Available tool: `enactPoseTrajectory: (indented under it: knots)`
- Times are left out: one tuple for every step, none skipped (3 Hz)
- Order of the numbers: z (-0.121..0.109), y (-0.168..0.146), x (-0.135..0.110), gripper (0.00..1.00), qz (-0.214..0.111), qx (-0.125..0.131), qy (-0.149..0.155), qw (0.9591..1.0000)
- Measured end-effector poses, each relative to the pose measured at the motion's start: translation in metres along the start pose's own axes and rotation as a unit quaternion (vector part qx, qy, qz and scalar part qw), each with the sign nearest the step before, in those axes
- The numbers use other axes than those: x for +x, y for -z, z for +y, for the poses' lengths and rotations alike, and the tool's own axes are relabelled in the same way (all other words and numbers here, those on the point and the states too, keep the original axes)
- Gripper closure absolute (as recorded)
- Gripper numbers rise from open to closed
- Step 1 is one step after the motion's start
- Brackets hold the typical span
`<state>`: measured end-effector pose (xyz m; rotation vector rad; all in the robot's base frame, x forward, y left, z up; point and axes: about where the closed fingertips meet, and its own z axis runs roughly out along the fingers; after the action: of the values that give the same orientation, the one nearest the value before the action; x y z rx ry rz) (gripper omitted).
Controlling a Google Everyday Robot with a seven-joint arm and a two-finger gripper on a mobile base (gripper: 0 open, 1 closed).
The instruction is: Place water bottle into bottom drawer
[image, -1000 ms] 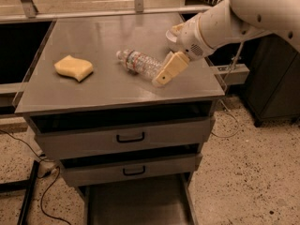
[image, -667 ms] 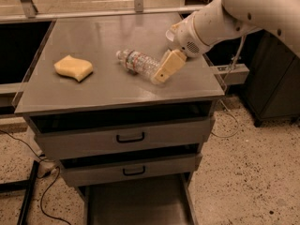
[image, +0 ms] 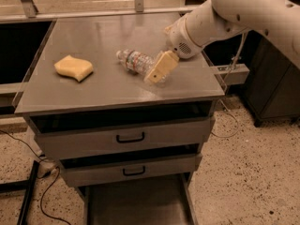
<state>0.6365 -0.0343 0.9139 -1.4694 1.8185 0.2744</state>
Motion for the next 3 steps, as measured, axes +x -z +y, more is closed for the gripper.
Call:
enactPoseTrajectory:
  knots:
    - [-0.003, -0.024, 0.003, 0.0, -0.002, -0.015, -0.019, 0.9997]
    - [-0.006, -0.046, 0.009, 0.0, -0.001, -0.029, -0.036, 0.9989]
    - [-0.009, -0.06, 0.015, 0.0, 0.003, -0.037, -0.052, 0.998]
